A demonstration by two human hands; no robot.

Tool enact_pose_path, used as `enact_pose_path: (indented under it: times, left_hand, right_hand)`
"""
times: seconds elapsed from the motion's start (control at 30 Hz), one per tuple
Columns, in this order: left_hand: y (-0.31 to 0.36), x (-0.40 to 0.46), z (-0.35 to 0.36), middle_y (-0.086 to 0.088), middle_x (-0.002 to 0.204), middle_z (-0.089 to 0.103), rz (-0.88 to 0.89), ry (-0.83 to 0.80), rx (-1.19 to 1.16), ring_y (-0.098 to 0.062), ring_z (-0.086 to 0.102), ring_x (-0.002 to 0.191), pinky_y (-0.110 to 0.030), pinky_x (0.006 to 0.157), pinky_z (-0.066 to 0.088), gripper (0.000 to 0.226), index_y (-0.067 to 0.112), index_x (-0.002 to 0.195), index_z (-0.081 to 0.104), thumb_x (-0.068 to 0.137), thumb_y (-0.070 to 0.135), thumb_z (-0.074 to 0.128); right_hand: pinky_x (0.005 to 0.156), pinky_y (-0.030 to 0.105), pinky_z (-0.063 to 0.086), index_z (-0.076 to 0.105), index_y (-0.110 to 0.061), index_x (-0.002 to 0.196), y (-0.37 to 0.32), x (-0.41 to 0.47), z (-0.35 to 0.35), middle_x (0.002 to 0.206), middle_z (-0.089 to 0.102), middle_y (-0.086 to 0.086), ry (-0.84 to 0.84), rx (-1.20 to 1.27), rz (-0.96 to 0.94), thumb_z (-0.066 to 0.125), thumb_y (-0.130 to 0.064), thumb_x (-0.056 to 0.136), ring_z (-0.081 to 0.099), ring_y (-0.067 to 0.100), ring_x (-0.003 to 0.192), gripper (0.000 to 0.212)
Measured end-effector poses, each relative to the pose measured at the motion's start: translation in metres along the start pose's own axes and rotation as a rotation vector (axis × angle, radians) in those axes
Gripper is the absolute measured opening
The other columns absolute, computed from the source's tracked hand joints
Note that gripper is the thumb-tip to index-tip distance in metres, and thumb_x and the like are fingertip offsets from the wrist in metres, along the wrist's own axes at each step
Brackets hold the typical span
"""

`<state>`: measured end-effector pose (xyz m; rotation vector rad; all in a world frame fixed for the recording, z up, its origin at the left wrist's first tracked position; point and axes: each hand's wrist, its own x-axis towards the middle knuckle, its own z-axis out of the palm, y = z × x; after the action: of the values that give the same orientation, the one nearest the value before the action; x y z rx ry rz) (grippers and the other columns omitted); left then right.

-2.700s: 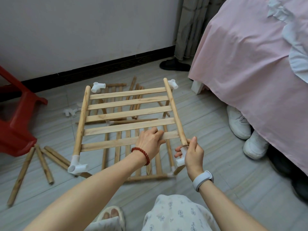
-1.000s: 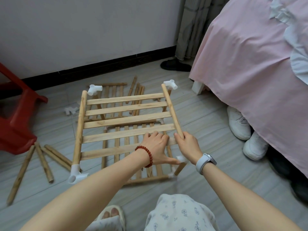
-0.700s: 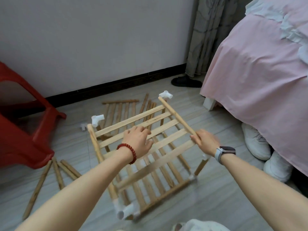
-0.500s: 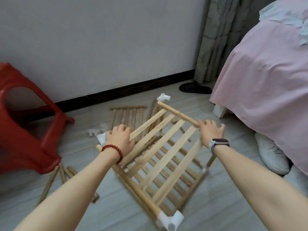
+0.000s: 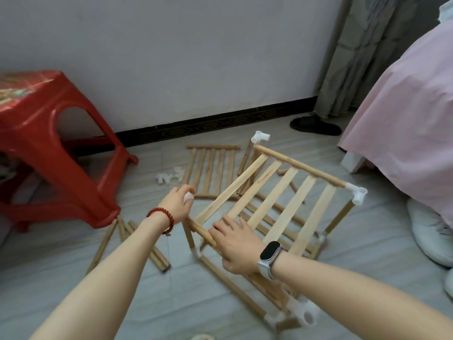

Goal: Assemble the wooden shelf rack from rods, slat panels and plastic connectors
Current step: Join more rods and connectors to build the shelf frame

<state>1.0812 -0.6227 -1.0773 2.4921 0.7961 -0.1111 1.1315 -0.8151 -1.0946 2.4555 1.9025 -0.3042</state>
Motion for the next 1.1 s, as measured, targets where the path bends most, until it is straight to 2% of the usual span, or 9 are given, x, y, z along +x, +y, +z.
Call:
enact_pose_path:
  times: [0.07, 0.17, 0.27, 0.37, 0.47, 0.63, 0.87, 0.93, 1.1]
  left_hand:
    - [-0.005, -0.017, 0.007, -0.008, 0.116, 0.05, 0.04, -0.01, -0.125, -0.024, 0.051, 0.099, -0.028, 0.078, 0.037, 0.024, 0.018, 0.119, 0.047, 0.097, 0.015, 0.039]
    - [-0.002, -0.048, 0.027, -0.009, 0.087, 0.053, 0.045, -0.03, -0.43, -0.018, 0.049, 0.077, -0.022, 0.06, 0.038, 0.021, 0.031, 0.097, 0.045, 0.097, 0.011, 0.038]
    - [0.004, -0.07, 0.053, -0.01, 0.082, 0.056, 0.033, -0.039, -0.616, -0.022, 0.055, 0.075, -0.029, 0.067, 0.045, 0.019, 0.034, 0.094, 0.042, 0.098, 0.017, 0.038]
    - [0.015, -0.084, 0.072, 0.002, 0.082, 0.053, 0.018, 0.009, -0.622, -0.016, 0.053, 0.077, -0.031, 0.069, 0.043, 0.011, 0.026, 0.104, 0.046, 0.098, 0.021, 0.038]
    - [0.019, -0.089, 0.079, 0.009, 0.08, 0.05, -0.026, 0.071, -0.561, -0.012, 0.05, 0.075, -0.022, 0.06, 0.038, 0.013, 0.019, 0.101, 0.047, 0.098, 0.025, 0.036]
    - [0.014, -0.088, 0.082, 0.008, 0.084, 0.05, -0.064, 0.114, -0.652, -0.007, 0.047, 0.072, -0.024, 0.062, 0.038, 0.012, 0.019, 0.098, 0.048, 0.096, 0.024, 0.038]
    - [0.011, -0.089, 0.084, 0.011, 0.088, 0.05, -0.069, 0.165, -0.72, -0.014, 0.05, 0.084, -0.03, 0.076, 0.042, 0.01, 0.02, 0.096, 0.048, 0.097, 0.022, 0.038]
    - [0.011, -0.087, 0.083, 0.008, 0.087, 0.05, -0.07, 0.165, -0.713, -0.014, 0.049, 0.082, -0.03, 0.074, 0.041, 0.01, 0.02, 0.098, 0.047, 0.098, 0.022, 0.038]
    - [0.02, -0.09, 0.091, 0.008, 0.083, 0.047, -0.048, 0.165, -0.693, -0.01, 0.045, 0.073, -0.027, 0.066, 0.037, 0.012, 0.017, 0.1, 0.046, 0.098, 0.023, 0.036]
  right_hand:
    - [0.101, 0.055, 0.028, 0.039, -0.013, 0.128, 0.01, -0.014, 0.0, 0.131, 0.038, 0.005, -0.04, 0.001, -0.07, 0.055, -0.022, 0.077, 0.026, 0.028, 0.127, 0.054]
    - [0.113, 0.055, 0.007, 0.034, -0.019, 0.137, 0.023, -0.043, -0.003, 0.143, 0.032, 0.0, -0.111, 0.035, -0.087, 0.059, -0.028, 0.078, 0.014, 0.019, 0.139, 0.065]
    - [0.115, 0.054, 0.003, 0.036, -0.021, 0.135, 0.024, -0.065, -0.004, 0.136, 0.041, -0.001, -0.042, 0.002, -0.012, 0.051, -0.046, 0.086, 0.025, 0.017, 0.136, 0.058]
    - [0.112, 0.053, 0.016, 0.044, -0.02, 0.126, 0.009, -0.062, 0.0, 0.118, 0.055, 0.001, -0.053, -0.103, 0.068, 0.044, -0.063, 0.085, 0.044, 0.024, 0.119, 0.059]
    - [0.085, 0.045, 0.043, 0.059, -0.018, 0.097, -0.01, -0.05, 0.01, 0.083, 0.063, 0.003, 0.074, -0.224, 0.051, 0.064, -0.055, 0.075, 0.06, 0.026, 0.082, 0.043]
    - [0.081, 0.036, 0.033, 0.045, -0.018, 0.109, -0.013, -0.053, 0.025, 0.087, 0.067, 0.001, 0.112, -0.058, 0.04, 0.037, -0.034, 0.096, 0.061, 0.028, 0.078, 0.022]
    - [0.079, 0.033, 0.041, 0.054, -0.023, 0.102, -0.006, -0.063, 0.024, 0.063, 0.062, -0.005, 0.262, 0.038, 0.042, 0.04, -0.035, 0.089, 0.054, 0.019, 0.054, 0.023]
    - [0.073, 0.03, 0.041, 0.057, -0.023, 0.097, 0.0, -0.066, 0.017, 0.053, 0.057, -0.006, 0.402, 0.071, 0.085, 0.039, -0.036, 0.084, 0.049, 0.016, 0.045, 0.026]
    - [0.074, 0.031, 0.04, 0.057, -0.024, 0.098, -0.005, -0.07, 0.02, 0.056, 0.058, -0.008, 0.343, 0.127, 0.065, 0.047, -0.034, 0.084, 0.048, 0.014, 0.047, 0.02]
